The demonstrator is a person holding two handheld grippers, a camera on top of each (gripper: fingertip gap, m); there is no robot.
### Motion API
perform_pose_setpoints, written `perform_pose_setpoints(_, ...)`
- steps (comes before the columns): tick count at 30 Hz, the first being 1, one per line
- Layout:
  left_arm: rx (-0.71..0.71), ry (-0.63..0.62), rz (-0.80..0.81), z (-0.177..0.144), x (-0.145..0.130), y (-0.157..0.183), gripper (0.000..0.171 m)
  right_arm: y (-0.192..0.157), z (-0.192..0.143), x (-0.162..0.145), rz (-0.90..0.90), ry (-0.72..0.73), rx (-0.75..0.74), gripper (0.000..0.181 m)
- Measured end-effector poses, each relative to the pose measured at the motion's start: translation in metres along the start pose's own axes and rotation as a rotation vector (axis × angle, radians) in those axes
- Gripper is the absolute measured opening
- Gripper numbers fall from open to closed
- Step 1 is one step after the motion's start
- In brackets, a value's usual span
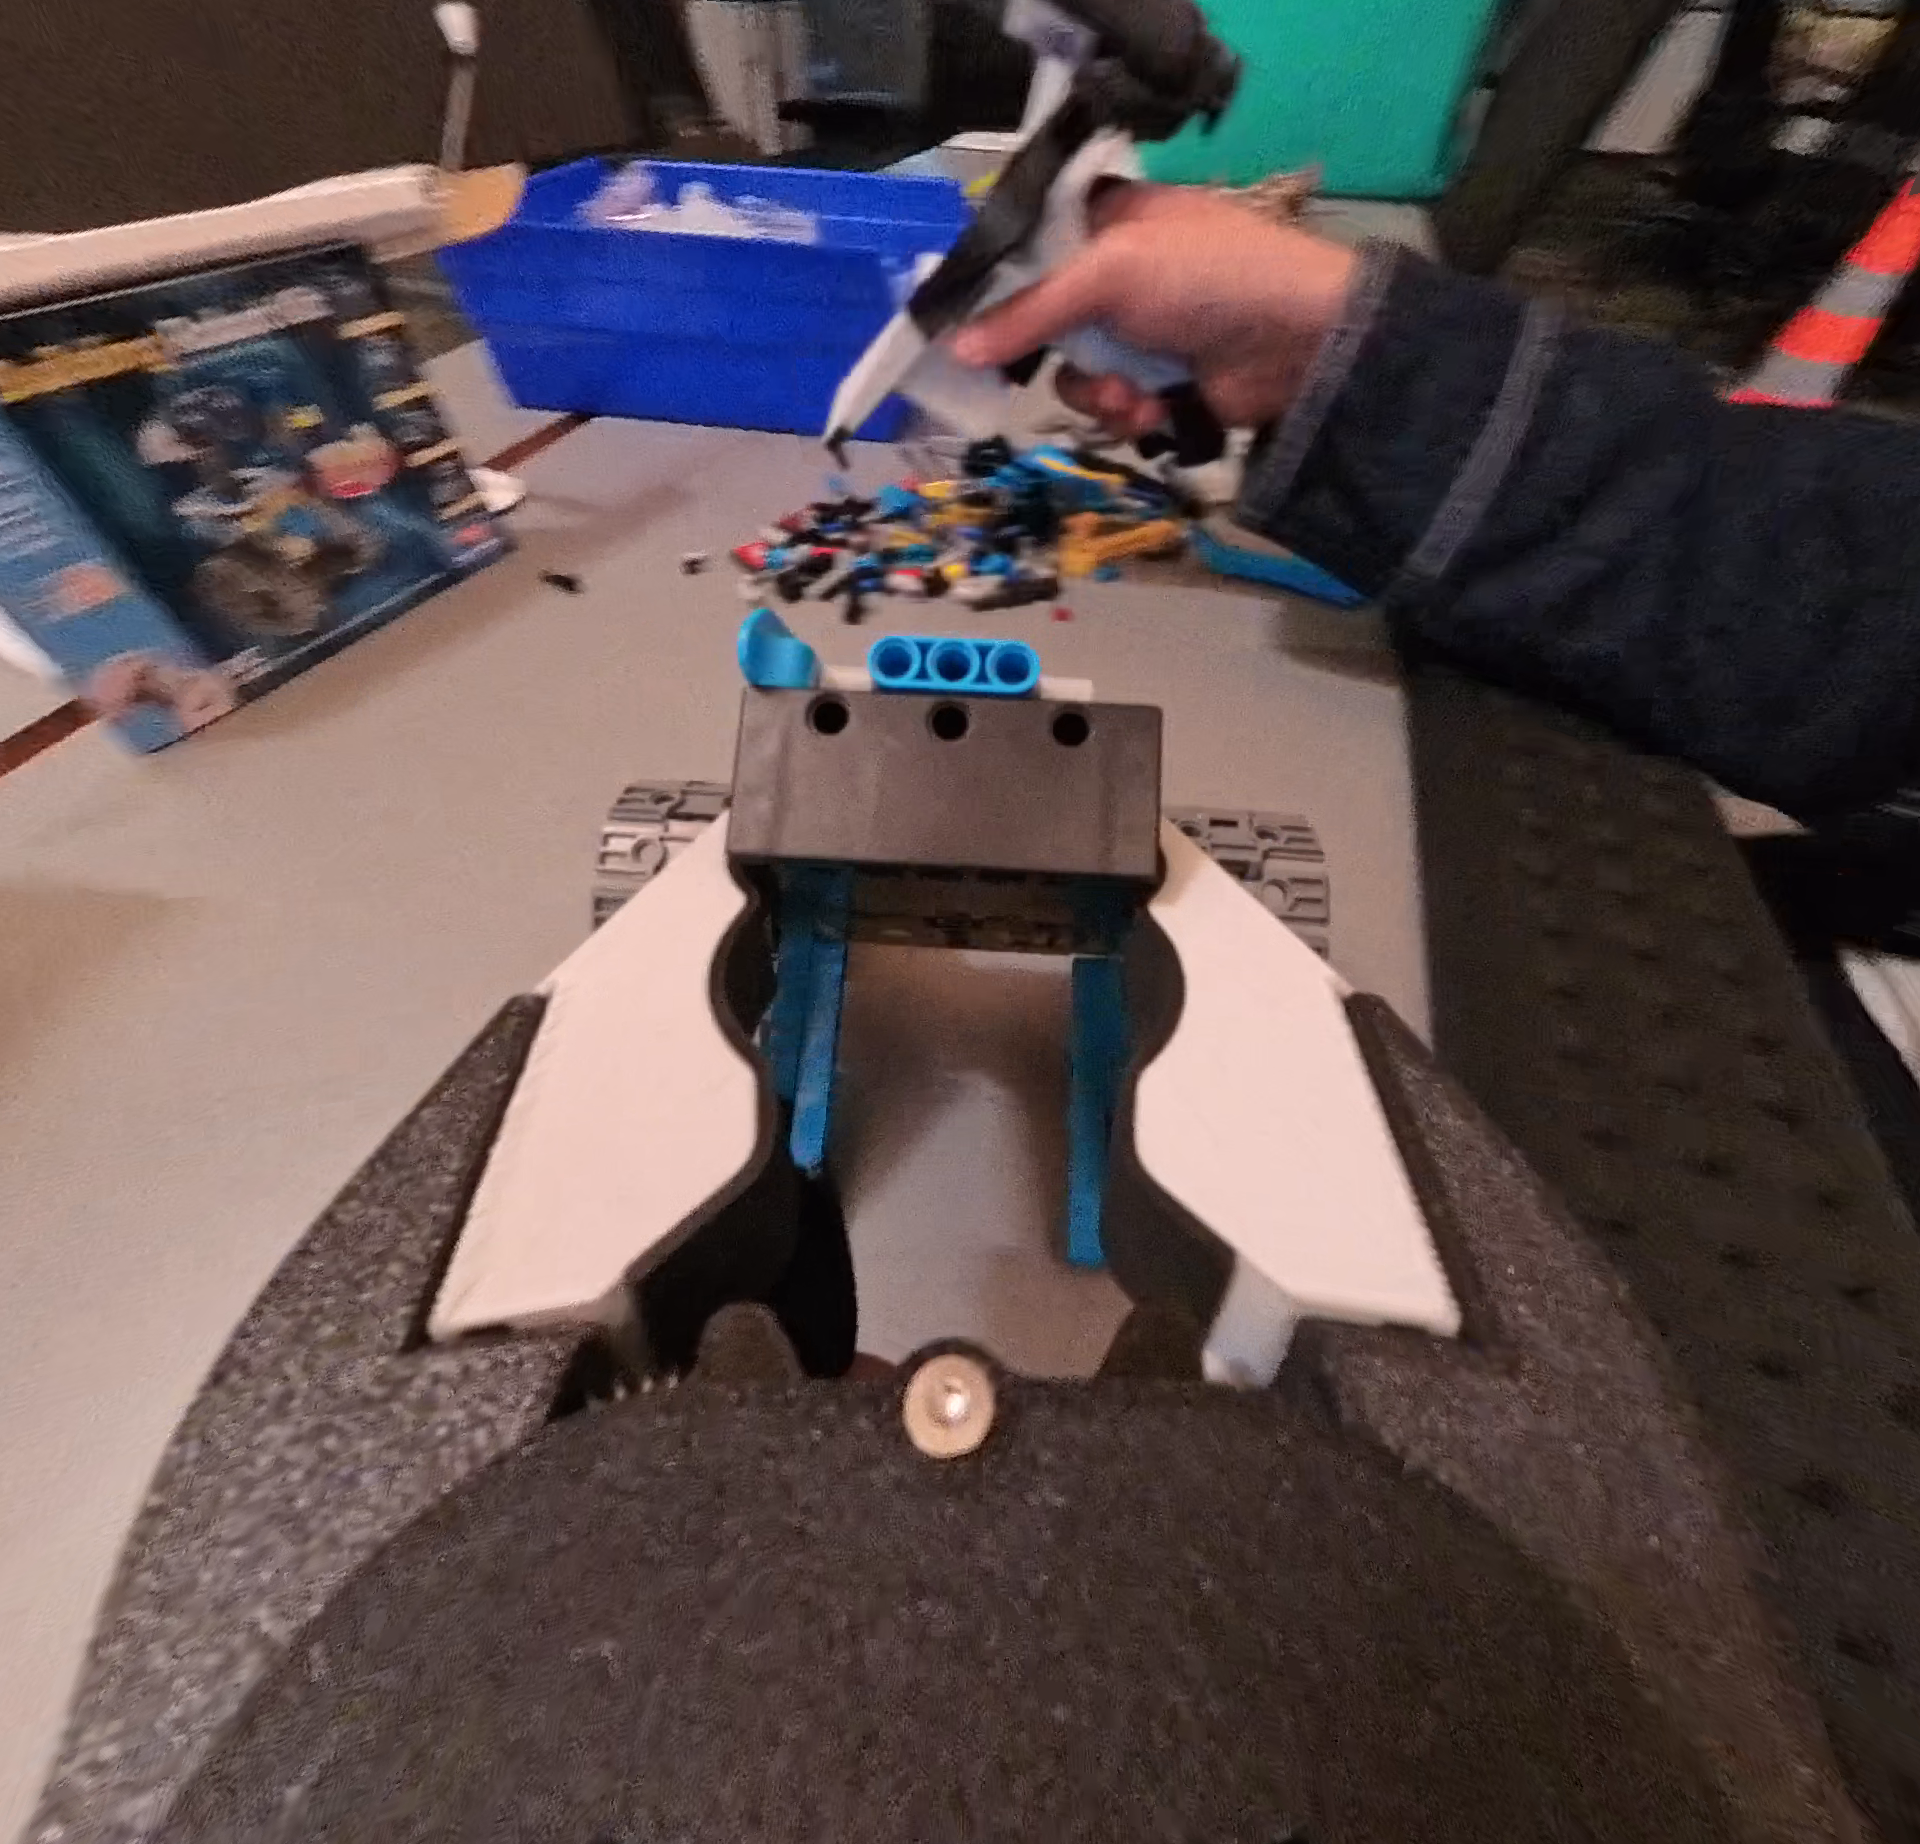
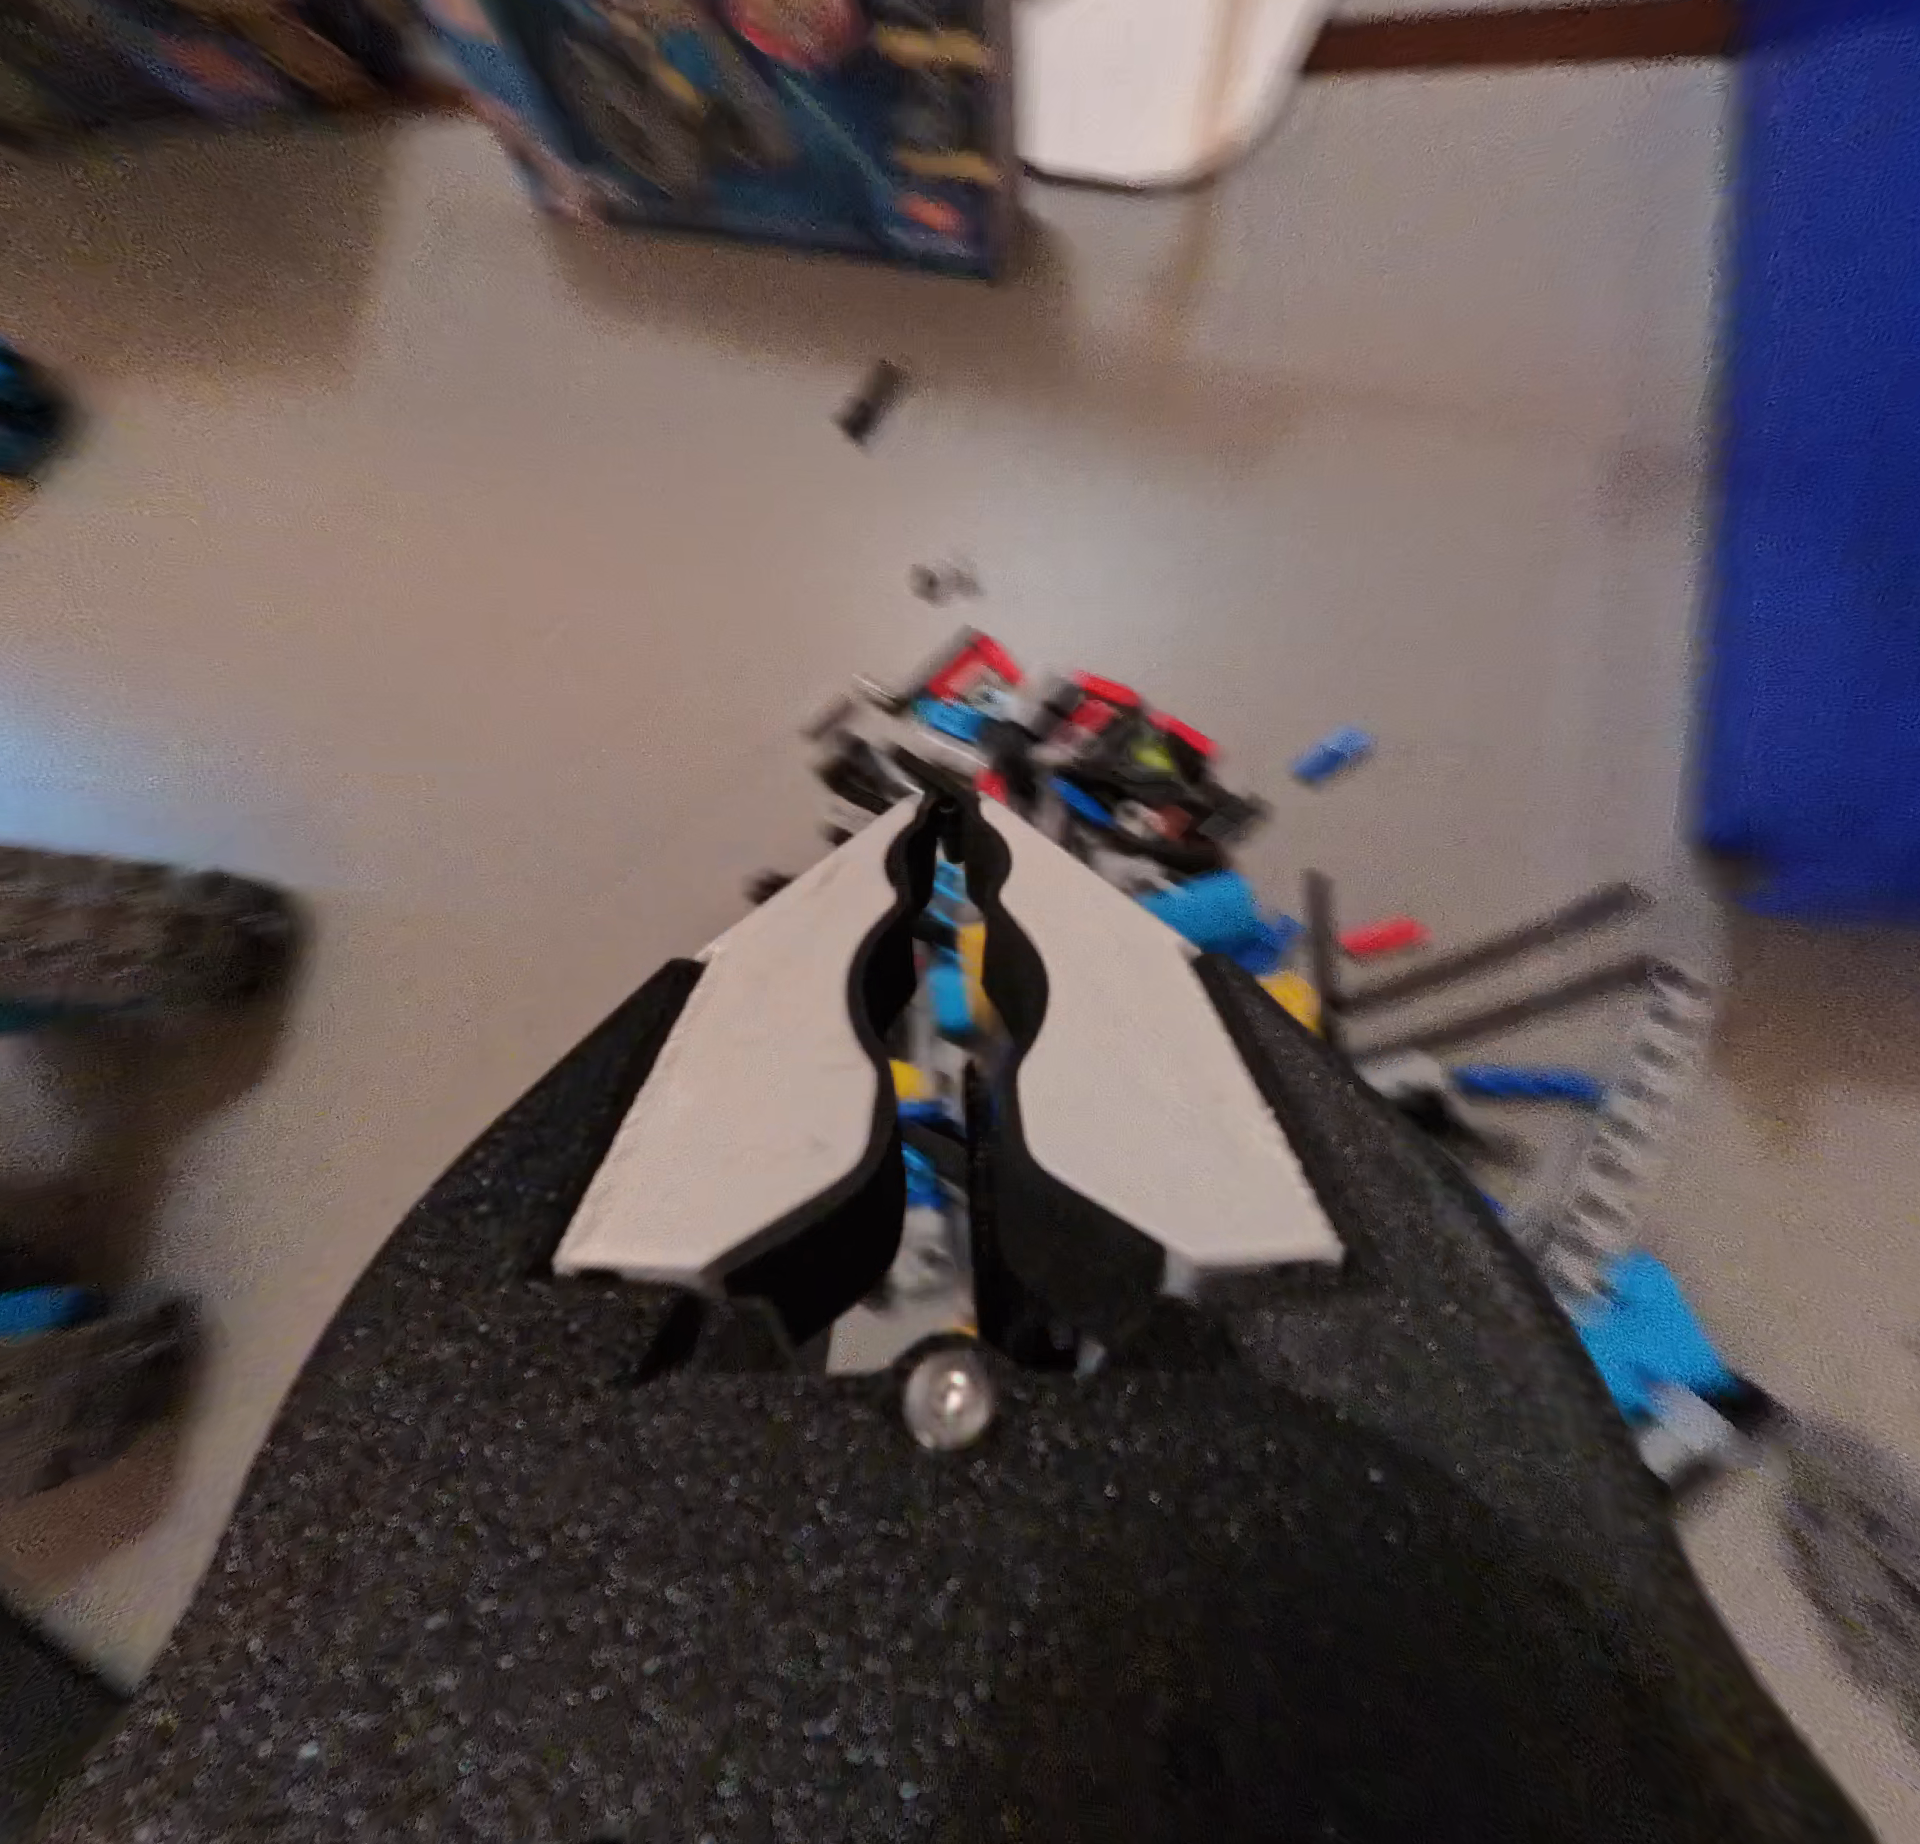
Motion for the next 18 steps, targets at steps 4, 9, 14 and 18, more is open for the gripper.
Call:
perform_pose_setpoints(4, -0.03, -0.01, -0.06, -0.004, -0.006, -0.002, 0.076, 0.027, -0.013, -0.017, -0.034, -0.026, -0.124, 0.003)
perform_pose_setpoints(9, 0.124, -0.026, -0.244, -0.03, -0.022, -0.037, 0.086, 0.04, -0.02, -0.015, -0.012, 0.017, -0.171, 0.013)
perform_pose_setpoints(14, 0.196, 0.151, -0.436, -0.059, -0.012, -0.051, 0.075, 0.02, -0.022, -0.005, -0.039, 0.083, -0.069, 0.015)
perform_pose_setpoints(18, 0.155, 0.193, -0.543, -0.052, 0.001, -0.035, 0.085, -0.077, -0.014, 0.004, -0.292, 0.186, 0.258, 0.018)
Point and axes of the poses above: each gripper's, where its closed fingertips meet, z out along the fingers, x out of its top, y = z × x across the jaws, the point moved 4 cm from there along -z, back along the fingers, and after that the axes turned 8 degrees about z, right-handed, at the moved point
